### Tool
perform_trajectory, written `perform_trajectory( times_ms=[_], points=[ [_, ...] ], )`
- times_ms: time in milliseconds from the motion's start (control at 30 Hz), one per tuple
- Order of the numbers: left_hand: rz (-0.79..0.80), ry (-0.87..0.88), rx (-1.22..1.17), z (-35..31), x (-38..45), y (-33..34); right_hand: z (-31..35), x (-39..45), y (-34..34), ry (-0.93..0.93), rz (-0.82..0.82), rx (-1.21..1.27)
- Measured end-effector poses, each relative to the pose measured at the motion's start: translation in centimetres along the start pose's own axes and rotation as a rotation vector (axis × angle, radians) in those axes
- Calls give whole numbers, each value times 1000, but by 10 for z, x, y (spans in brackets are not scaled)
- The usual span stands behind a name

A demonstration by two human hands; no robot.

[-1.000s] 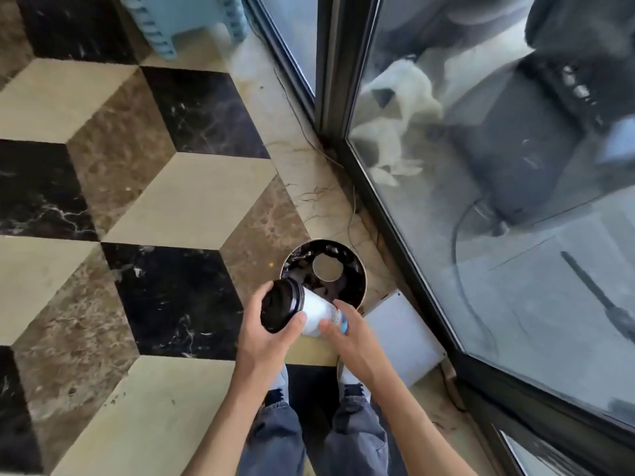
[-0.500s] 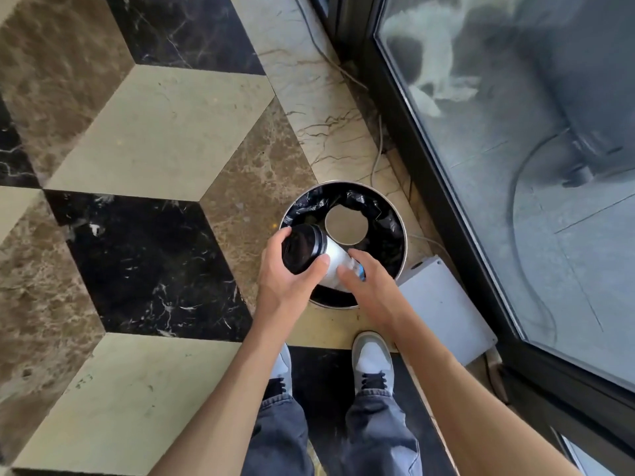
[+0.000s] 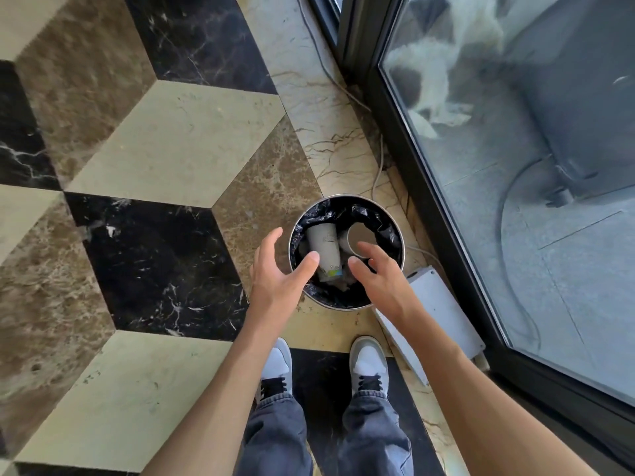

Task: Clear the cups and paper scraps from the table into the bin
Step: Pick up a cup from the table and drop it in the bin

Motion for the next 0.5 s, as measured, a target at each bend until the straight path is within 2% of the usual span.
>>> perform_trajectory(
  times_ms=[267,500],
  points=[
    [-63,83,-116,-82,-44,-66,96,-62,-45,-119,-51,9],
    [-136,280,-188,-225,-127,-172,243,-167,-107,-309,-102,40]
  ],
)
Point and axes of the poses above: each hand's wrist, its own x-axis towards the middle knuckle, its own y-axis out of the palm, z = x × y, the point moved 5 cm from there along x, towards the middle knuckle, and after that the axes turned 6 degrees about -z, right-handed, at the moved point
